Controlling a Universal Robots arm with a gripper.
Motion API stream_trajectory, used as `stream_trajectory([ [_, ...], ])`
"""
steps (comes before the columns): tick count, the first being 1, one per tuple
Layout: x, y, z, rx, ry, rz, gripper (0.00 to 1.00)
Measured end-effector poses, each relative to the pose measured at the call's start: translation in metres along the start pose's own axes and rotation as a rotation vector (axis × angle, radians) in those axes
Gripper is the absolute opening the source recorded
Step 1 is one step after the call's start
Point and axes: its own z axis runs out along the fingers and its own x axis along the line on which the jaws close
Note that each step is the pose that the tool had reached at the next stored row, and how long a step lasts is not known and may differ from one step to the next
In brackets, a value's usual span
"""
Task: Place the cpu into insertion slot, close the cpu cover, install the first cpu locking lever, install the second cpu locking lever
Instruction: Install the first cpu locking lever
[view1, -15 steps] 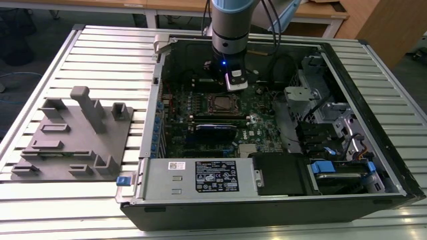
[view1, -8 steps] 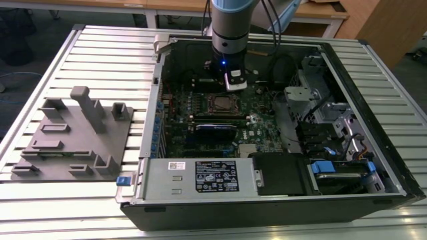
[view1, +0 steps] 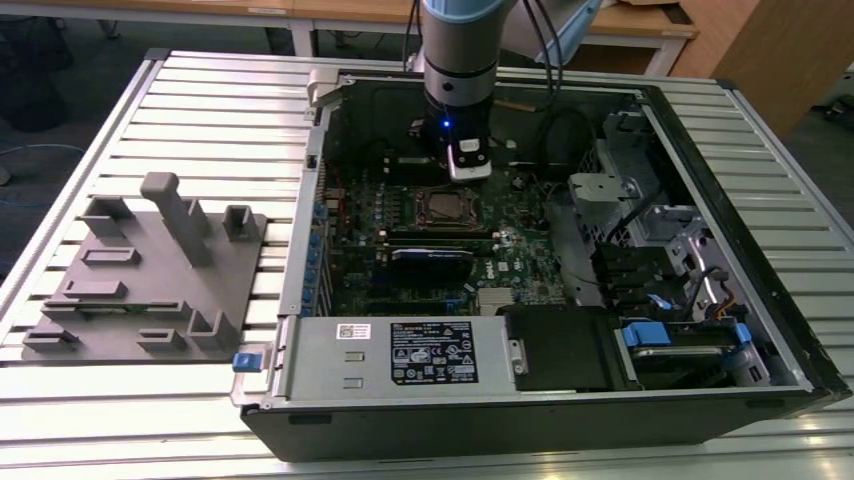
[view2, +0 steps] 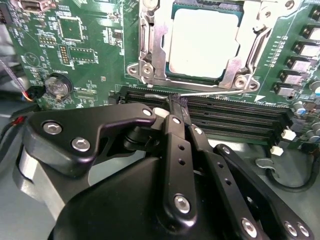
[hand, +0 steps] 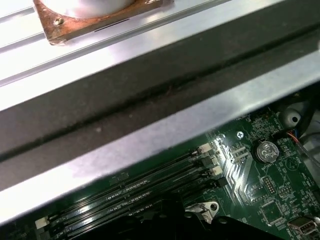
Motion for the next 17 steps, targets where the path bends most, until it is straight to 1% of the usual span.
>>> stream_trajectory([
  [2, 0.0, 0.0, 0.0002, -0.0021, -0.0085, 0.012, 0.11],
  [3, 0.0, -0.0001, 0.0002, -0.0022, -0.0113, 0.019, 0.11],
  [6, -0.0001, -0.0001, 0.0005, -0.0026, -0.0152, 0.034, 0.11],
  [12, 0.0002, 0.0, 0.001, -0.0016, -0.0256, 0.079, 0.11],
  [17, 0.0026, 0.001, 0.0012, -0.0012, -0.0306, 0.101, 0.11],
])
